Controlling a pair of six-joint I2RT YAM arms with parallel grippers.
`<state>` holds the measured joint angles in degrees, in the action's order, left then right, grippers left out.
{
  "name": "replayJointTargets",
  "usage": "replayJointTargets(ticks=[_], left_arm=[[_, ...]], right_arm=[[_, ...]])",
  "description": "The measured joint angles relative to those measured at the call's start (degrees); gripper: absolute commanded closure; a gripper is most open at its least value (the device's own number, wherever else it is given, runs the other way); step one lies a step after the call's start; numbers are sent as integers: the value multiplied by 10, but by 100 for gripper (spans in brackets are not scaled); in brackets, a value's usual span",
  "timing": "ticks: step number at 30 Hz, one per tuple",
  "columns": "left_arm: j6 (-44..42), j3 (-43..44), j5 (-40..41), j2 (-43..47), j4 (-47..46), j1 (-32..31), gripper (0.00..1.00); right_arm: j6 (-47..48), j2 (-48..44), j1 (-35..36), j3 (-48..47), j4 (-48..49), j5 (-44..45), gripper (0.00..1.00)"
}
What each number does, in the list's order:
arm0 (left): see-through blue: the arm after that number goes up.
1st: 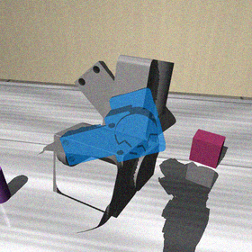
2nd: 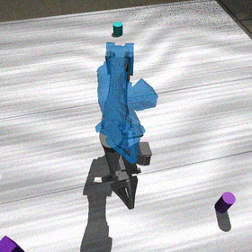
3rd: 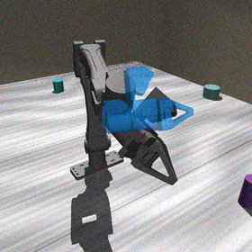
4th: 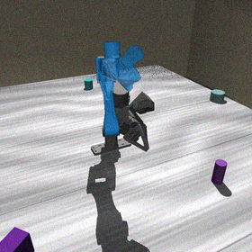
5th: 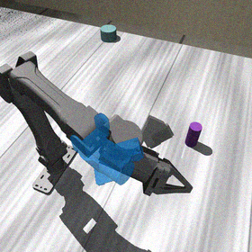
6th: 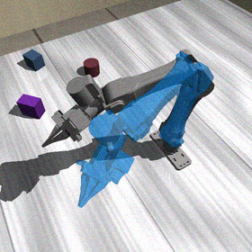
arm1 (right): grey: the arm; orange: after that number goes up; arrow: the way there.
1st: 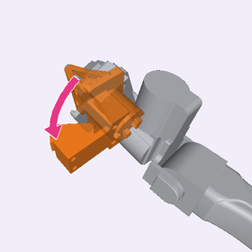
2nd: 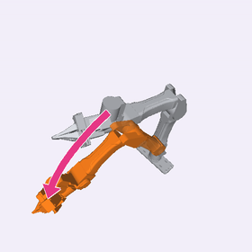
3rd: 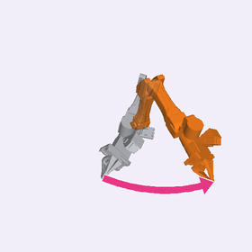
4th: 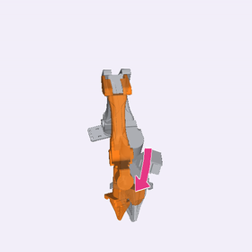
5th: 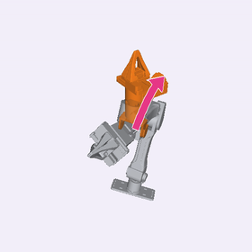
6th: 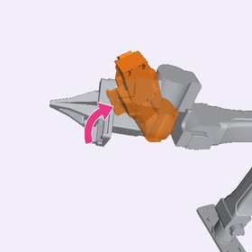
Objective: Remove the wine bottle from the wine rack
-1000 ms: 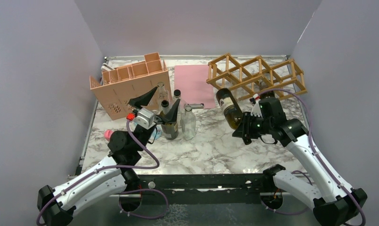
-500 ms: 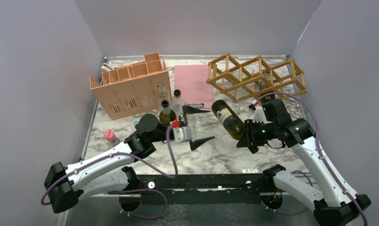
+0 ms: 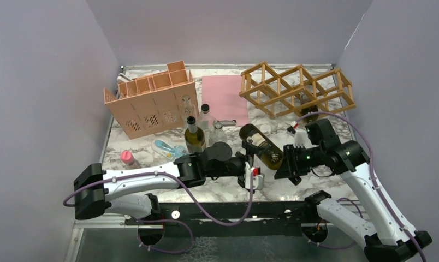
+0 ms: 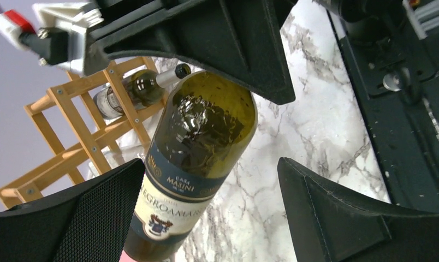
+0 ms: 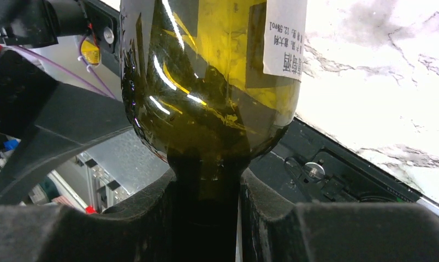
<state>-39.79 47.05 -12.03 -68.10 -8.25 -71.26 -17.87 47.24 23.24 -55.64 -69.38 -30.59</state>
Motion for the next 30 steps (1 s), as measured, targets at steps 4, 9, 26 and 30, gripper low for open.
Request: replayJointTargets(ticks=[4,9,26,30], left_arm=[[-41,29,32,-51,6,-15,1],[-89,40,62,-98,-12,-19,1],[-183,79,82,-186,-49,-20,33],[-187,73,81,-186,-57,-23,44]], right_arm=[[0,-3,0,0,-6,-4,93],[0,-17,0,0,-10,-4,93],[0,-19,0,0,-19,-18,84],[0,-19,0,0,-26,-18,56]])
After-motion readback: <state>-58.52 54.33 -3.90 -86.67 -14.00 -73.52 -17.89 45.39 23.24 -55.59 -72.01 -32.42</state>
